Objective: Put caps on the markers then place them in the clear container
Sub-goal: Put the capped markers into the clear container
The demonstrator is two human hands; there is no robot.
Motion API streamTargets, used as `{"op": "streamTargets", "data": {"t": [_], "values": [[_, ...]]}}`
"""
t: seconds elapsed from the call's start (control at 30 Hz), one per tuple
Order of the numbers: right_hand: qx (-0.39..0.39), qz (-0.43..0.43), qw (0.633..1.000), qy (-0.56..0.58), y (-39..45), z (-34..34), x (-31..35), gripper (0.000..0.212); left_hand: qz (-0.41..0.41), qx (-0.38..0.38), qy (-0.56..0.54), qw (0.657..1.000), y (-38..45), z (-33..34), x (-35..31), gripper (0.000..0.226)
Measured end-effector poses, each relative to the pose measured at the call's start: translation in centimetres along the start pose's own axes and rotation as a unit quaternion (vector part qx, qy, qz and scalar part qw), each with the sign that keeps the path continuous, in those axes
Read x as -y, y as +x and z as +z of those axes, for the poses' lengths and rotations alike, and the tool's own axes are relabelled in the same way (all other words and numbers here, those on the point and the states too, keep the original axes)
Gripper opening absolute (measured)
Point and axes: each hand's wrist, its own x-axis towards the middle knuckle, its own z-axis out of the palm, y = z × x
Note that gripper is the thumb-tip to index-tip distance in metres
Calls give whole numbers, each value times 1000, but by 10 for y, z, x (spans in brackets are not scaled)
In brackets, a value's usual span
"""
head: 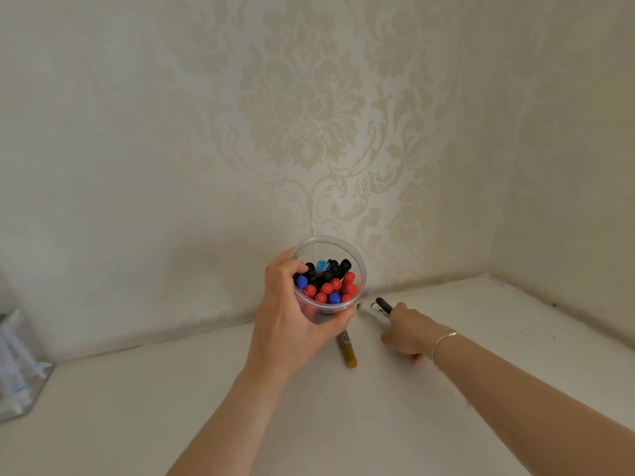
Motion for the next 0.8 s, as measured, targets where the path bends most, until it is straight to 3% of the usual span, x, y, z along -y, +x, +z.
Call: {"op": "streamTargets", "data": {"t": [0.07,0.17,0.3,0.4,0.47,0.6,0.8], "values": [[32,-21,996,79,-5,-31,3,23,-2,5,-7,1000,0,0,-1,85],[5,-106,982,158,-24,-97,11,14,-31,14,-13,999,0,0,-2,101],[78,-244,924,285,-75,-168,22,9,-74,36,1,997,2,5,-4,122],[151,-293,918,223,-102,-186,32,11,-83,50,1,995,4,7,-5,125],[156,-287,933,149,-109,-186,38,14,-90,53,-6,995,5,7,-4,126],[69,-243,968,-13,-102,-180,47,9,-100,67,-10,993,7,6,-2,129],[-24,-223,966,-128,-90,-169,57,24,-112,65,-17,991,9,5,1,130]]}}
